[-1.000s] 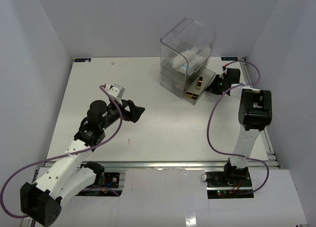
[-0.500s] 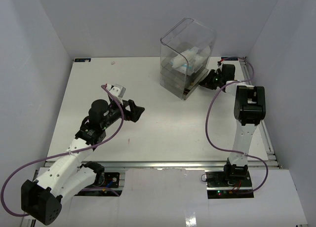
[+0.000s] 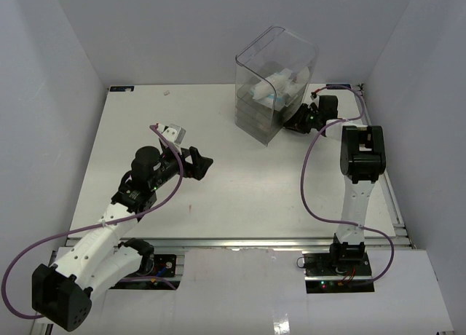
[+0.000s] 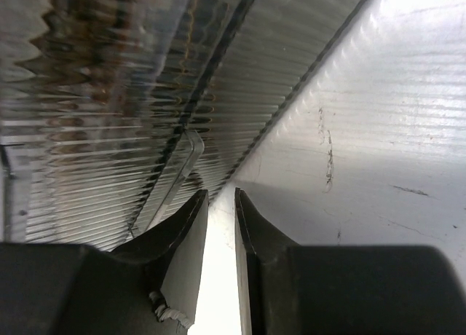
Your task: Organize the makeup
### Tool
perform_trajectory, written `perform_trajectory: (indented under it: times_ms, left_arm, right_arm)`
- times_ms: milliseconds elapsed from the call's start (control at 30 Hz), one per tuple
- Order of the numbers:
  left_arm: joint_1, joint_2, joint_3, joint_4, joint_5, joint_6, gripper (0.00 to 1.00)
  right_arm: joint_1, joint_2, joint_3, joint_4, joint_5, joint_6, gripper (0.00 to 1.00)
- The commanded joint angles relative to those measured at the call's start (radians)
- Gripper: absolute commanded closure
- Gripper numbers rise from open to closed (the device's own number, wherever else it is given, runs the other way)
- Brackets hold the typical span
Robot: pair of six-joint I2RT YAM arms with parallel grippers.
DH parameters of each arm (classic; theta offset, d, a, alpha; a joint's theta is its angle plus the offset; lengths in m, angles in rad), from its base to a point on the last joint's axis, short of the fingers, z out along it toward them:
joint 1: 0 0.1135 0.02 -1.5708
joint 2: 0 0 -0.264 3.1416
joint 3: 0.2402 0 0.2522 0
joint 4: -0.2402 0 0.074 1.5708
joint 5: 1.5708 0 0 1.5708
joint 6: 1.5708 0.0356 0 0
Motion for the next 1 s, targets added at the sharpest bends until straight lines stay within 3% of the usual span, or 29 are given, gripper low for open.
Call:
perform_trajectory:
  times_ms: [0, 200, 233, 267, 300, 567, 767, 967]
  left_arm:
    - [0.004, -0.004, 0.000, -0.006, -0.017, 0.010, 0.02]
    - [0.004, -0.005, 0.000, 0.000, -0.005, 0.009, 0.02]
    - [0.004, -0.004, 0.001, 0.002, 0.002, 0.008, 0.02]
    - [0.004, -0.002, 0.002, 0.004, 0.008, 0.006, 0.02]
    - [0.004, 0.001, 0.003, 0.006, 0.012, 0.004, 0.02]
    - [0.004, 0.024, 0.018, 0.012, 0.084, -0.028, 0.02]
    - [0.004, -0.045, 0.055, -0.055, 0.076, -0.001, 0.02]
    - [0.003, -0.164, -0.013, -0.125, -0.004, 0.064, 0.02]
  right_arm:
    - [0.008, -0.017, 0.014, 0.036, -0.011, -0.010, 0.72]
    - [0.007, -0.157, -0.058, -0.085, 0.148, -0.237, 0.65]
    - [0.003, -0.192, -0.081, -0.096, 0.167, -0.278, 0.58]
    - [0.000, -0.230, -0.106, -0.108, 0.182, -0.319, 0.43]
    - [-0.002, -0.276, -0.134, -0.123, 0.189, -0.358, 0.11]
    - [-0.033, -0.647, -0.259, -0.297, 0.213, -0.641, 0.10]
    - [-0.033, -0.926, -0.332, -0.479, 0.217, -0.778, 0.10]
    - [-0.033, -1.186, -0.490, -0.443, 0.131, -0.798, 0.10]
